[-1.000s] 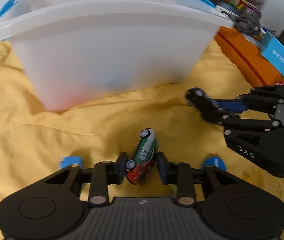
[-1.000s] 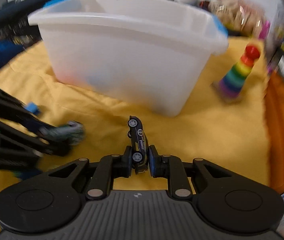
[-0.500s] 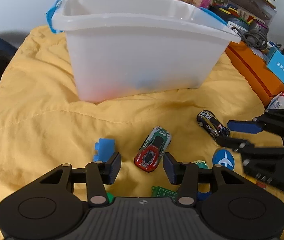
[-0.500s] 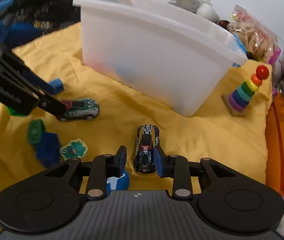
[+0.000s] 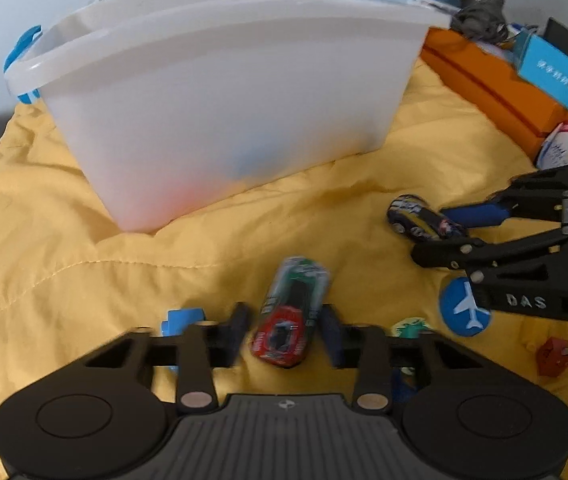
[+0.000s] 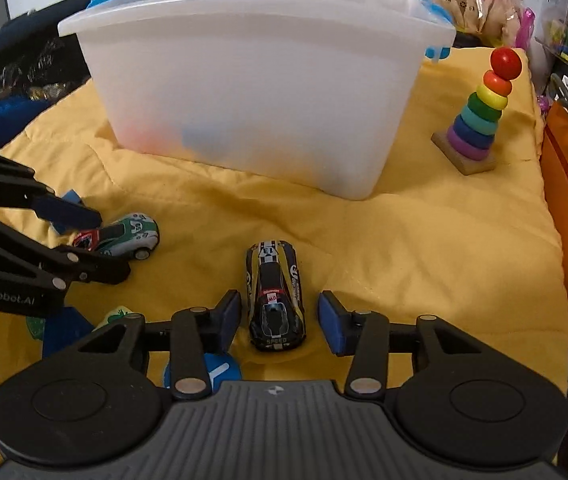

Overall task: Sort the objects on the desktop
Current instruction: 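Grasp the green-red race car with the left gripper while the right grasps the black-yellow car, then carry both cars over the white bin and open both grippers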

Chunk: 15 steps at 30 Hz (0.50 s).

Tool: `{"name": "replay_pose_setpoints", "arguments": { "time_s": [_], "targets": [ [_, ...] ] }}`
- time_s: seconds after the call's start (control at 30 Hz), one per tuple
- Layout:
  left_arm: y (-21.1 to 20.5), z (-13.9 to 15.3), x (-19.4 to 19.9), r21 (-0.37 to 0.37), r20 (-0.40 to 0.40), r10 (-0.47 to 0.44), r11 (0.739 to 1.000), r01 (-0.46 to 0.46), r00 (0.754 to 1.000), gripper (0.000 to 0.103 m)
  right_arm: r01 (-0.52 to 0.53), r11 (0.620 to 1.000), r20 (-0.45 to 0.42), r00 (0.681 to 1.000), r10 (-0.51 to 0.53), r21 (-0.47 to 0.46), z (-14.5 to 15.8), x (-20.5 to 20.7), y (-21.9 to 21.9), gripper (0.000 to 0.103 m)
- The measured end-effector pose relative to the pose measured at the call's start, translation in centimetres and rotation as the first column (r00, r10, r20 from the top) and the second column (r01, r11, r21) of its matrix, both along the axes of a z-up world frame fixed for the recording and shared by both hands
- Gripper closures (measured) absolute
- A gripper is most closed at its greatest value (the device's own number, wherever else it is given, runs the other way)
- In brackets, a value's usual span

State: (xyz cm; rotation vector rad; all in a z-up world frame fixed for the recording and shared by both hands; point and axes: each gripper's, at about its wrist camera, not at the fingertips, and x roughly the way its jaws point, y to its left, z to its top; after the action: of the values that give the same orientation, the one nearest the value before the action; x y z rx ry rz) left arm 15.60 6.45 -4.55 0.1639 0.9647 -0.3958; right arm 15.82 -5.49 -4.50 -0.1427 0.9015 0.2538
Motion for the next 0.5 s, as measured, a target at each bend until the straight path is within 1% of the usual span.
{"name": "replay_pose_setpoints", "arguments": {
  "time_s": [0.03, 0.1, 0.2, 0.27, 0.3, 0.33, 0.4, 0.43, 0.5],
  "targets": [
    [0.1, 0.2, 0.0, -0.010, -0.002, 0.005, 1.000, -0.005, 1.000, 0.069, -0.002, 1.000, -0.004, 1.000, 0.002, 0.011, 0.1, 0.0, -0.1, 0.070],
    [0.4, 1.0, -0.3, -0.028, 0.010, 0.019, 0.999, -0.019, 1.000, 0.069, -0.007, 1.000, -0.011, 1.000, 0.007, 0.003, 0.4, 0.0, 0.0, 0.070],
    [0.5, 3.6, -1.2, -0.055, 0.075, 0.015, 0.998, -0.011, 0.997, 0.069, -0.030, 0.999, 0.013, 0.999, 0.030, 0.013, 1.6, -0.4, 0.0, 0.070],
    [0.8, 6.1, -1.6, -0.092, 0.127, 0.024, 0.996, -0.012, 0.992, 0.069, -0.043, 0.999, 0.064, 0.997, 0.043, -0.001, 3.1, -1.0, 0.0, 0.070],
    [1.0, 7.5, -1.8, -0.105, 0.161, 0.029, 0.994, -0.012, 0.987, 0.069, -0.044, 0.999, 0.087, 0.995, 0.043, 0.008, 4.0, -1.2, -0.2, 0.070],
    [1.1, 9.2, -1.8, -0.116, 0.203, 0.038, 0.993, -0.014, 0.978, 0.069, -0.044, 0.999, 0.117, 0.992, 0.041, 0.021, 5.2, -1.4, -0.4, 0.070],
    [1.4, 12.3, -1.3, -0.142, 0.278, 0.059, 0.990, -0.020, 0.959, 0.069, -0.052, 0.999, 0.194, 0.980, 0.049, 0.013, 7.7, -1.7, -0.5, 0.070],
    [1.5, 13.3, -1.0, -0.152, 0.305, 0.072, 0.988, -0.026, 0.949, 0.069, -0.053, 0.999, 0.234, 0.971, 0.049, 0.011, 9.0, -1.6, -0.5, 0.070],
    [1.9, 15.9, 0.3, -0.172, 0.363, 0.094, 0.984, -0.032, 0.927, 0.069, -0.047, 0.998, 0.308, 0.951, 0.030, 0.049, 11.8, -1.0, -0.8, 0.070]
  ]
}}
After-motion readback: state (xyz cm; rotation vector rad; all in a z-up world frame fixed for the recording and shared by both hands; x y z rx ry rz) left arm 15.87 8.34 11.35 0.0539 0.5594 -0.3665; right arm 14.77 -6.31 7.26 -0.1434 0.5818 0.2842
